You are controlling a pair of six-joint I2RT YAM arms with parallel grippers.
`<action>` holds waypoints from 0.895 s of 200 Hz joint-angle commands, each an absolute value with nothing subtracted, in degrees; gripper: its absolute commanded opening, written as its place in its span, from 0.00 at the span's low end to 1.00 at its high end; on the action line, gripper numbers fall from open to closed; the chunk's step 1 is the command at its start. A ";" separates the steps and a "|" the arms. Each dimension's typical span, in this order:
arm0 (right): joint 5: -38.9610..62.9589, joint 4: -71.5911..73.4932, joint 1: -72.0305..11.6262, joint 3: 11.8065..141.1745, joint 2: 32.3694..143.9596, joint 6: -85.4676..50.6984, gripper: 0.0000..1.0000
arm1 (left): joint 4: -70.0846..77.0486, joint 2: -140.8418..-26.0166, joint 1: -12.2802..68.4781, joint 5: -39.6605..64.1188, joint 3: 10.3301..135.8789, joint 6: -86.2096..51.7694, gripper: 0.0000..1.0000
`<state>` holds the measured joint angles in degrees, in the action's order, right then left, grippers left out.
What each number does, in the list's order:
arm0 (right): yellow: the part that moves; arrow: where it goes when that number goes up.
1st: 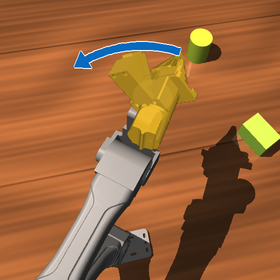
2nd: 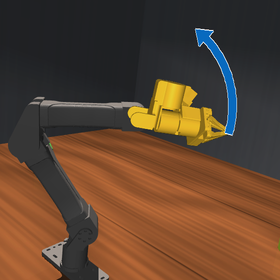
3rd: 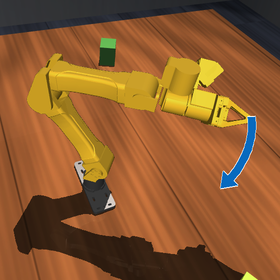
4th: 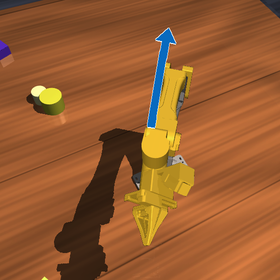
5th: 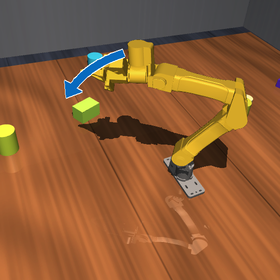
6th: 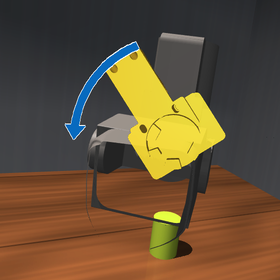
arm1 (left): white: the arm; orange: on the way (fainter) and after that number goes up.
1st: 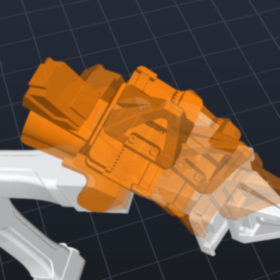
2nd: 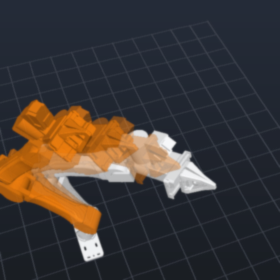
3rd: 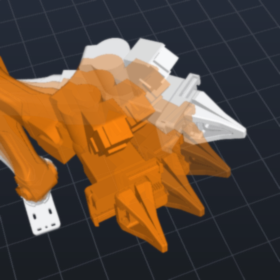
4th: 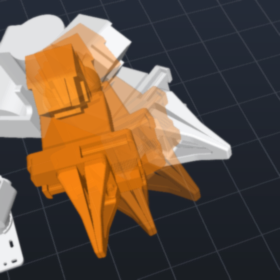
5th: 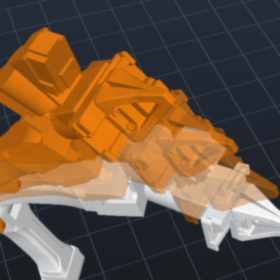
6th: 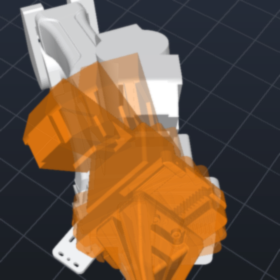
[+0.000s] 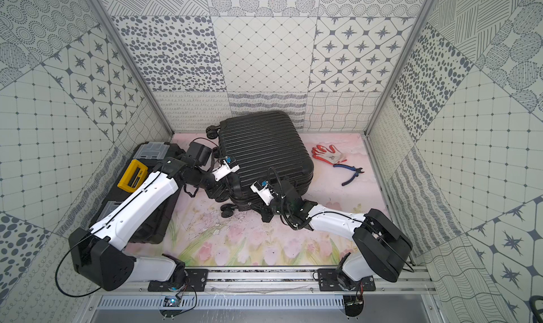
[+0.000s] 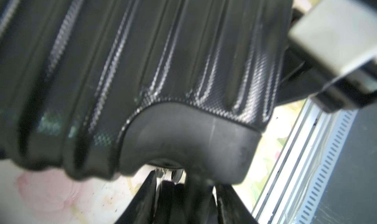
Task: Close the suitcase zippers
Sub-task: Place the suitcase at the center of the board.
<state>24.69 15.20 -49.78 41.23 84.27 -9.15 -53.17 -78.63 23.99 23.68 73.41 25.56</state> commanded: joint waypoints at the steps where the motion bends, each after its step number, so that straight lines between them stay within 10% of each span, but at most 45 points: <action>1: 33.13 26.80 -55.52 44.86 86.31 -11.47 0.00 | -39.55 -79.58 26.90 36.96 72.49 10.92 0.00; 95: 7.24 49.30 -65.04 49.44 100.24 -23.25 0.00 | -41.64 -82.35 28.79 40.99 72.24 11.96 0.00; 126: 5.18 46.81 -63.77 45.37 97.87 -20.55 0.10 | -45.58 -81.25 28.30 38.28 72.38 16.70 0.00; 179: 2.53 30.13 -60.95 37.08 83.16 -13.10 0.47 | -51.32 -77.77 23.95 36.09 72.07 23.68 0.32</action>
<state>1.69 35.99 -61.47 39.90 90.80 -17.06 -48.16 -79.75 26.13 28.21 72.49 21.39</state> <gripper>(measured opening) 0.423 0.374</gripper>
